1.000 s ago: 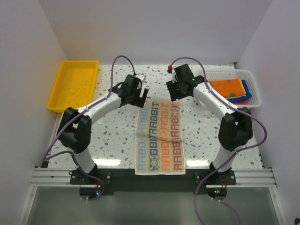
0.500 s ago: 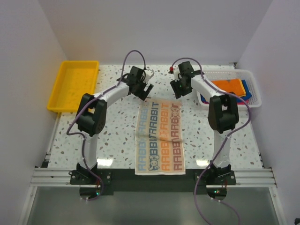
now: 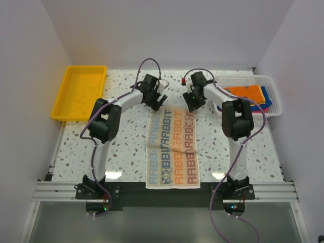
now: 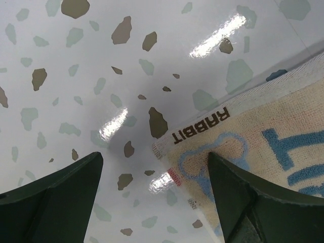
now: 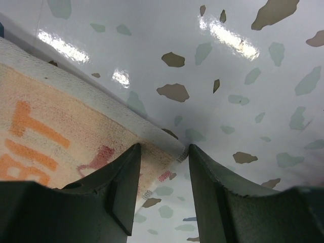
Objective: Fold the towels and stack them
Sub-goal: Fold the towel
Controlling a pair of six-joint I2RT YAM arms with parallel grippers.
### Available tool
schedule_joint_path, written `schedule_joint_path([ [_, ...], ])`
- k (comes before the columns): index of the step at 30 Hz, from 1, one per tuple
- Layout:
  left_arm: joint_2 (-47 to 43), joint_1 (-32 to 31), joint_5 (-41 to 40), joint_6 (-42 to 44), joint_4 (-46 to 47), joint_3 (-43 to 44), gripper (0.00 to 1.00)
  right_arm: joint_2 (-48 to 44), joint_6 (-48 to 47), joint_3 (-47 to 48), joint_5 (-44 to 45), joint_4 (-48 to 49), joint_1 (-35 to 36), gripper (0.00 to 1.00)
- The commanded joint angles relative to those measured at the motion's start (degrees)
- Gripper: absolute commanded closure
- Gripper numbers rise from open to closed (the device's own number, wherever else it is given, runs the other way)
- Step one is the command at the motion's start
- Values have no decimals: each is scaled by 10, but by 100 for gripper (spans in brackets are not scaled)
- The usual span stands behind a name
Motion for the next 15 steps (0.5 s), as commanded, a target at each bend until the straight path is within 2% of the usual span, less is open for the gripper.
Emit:
schedule_joint_path([
  [1,8,4,11,6,8,25,10,17,-5,-16,5,18,-2,54],
  [3,9,3,9,4,8,23,10,19,-4,-28,2,20,-2,54],
  [6,8,3,5,4,12,23,11,22,-5,-38,-8,22,-2,61],
  [8,7,3,3,2,14,25,12,25,-7,-42,-10,20,-1,71],
  [10,5,4,1,-5,21,25,12,24,-8,-45,-14,20,-2,85],
  [12,4,4,0,-16,26,26,14,24,-10,-45,-15,19,-2,92],
  [13,4,4,-17,-18,28,26,16,24,-12,-45,-17,18,-2,99],
  [15,5,6,-17,-28,33,27,17,23,-16,-46,-17,16,-2,100],
])
